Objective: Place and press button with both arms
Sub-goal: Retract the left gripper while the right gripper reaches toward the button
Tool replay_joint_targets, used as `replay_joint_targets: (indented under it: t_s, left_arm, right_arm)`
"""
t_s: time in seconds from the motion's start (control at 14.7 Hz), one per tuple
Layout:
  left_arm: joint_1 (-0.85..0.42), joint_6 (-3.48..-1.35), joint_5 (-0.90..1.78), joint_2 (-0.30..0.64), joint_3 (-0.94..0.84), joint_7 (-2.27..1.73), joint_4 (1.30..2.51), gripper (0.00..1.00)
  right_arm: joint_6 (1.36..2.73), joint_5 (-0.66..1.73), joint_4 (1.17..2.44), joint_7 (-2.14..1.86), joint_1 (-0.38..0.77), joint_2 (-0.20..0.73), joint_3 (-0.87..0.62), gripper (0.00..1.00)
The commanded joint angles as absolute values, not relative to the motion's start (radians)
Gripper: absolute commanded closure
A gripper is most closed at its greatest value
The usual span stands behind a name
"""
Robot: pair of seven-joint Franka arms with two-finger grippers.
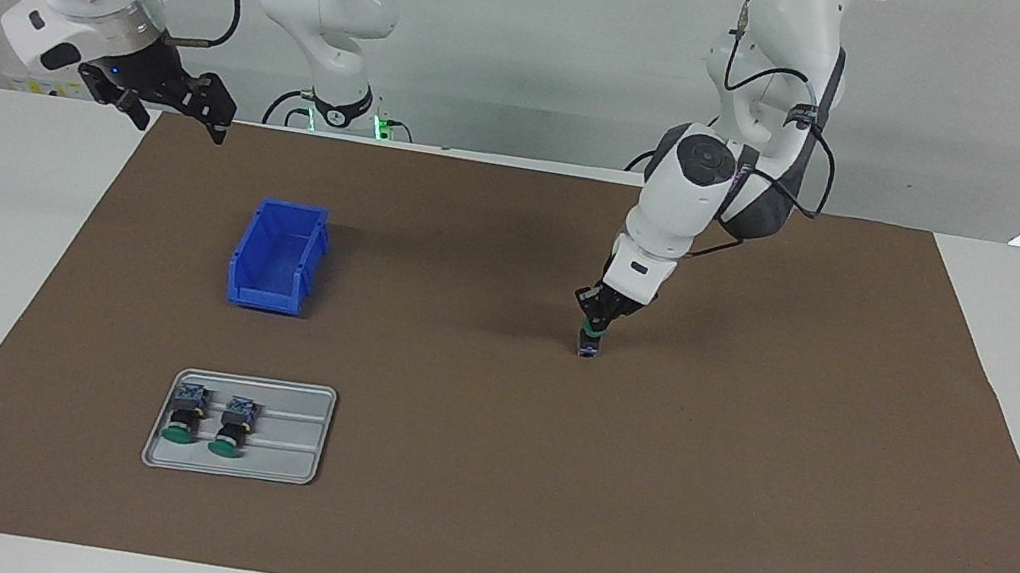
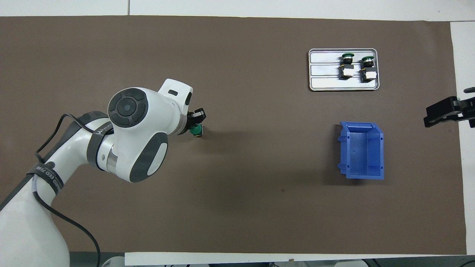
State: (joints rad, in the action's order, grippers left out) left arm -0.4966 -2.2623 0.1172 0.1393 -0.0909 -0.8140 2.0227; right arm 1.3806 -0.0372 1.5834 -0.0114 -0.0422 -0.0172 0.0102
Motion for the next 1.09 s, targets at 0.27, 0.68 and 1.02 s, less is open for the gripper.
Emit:
replay_joint_targets:
  t_s: [0.27, 0.68, 1.02]
  left_arm:
    - [-0.388, -1.981, 0.103, 0.072, -0.074, -0.763, 1.861, 0.01]
    - [-0.181, -1.76, 0.101, -0.023, -0.074, -0.484, 1.861, 0.0]
    - [-0.077, -1.611, 0.049, -0.064, -0.072, -0.341, 1.809, 0.0]
  right_arm:
    - [1.391, -0.035, 1.612, -0.008, -0.048, -0.041, 0.006, 0.01]
    - [1.523, 0.043, 1.6, 0.052, 0.017, -0.019, -0.078, 0.01]
    - [1.578, 0.038, 1.415, 0.395, 0.322, 0.203, -0.078, 0.01]
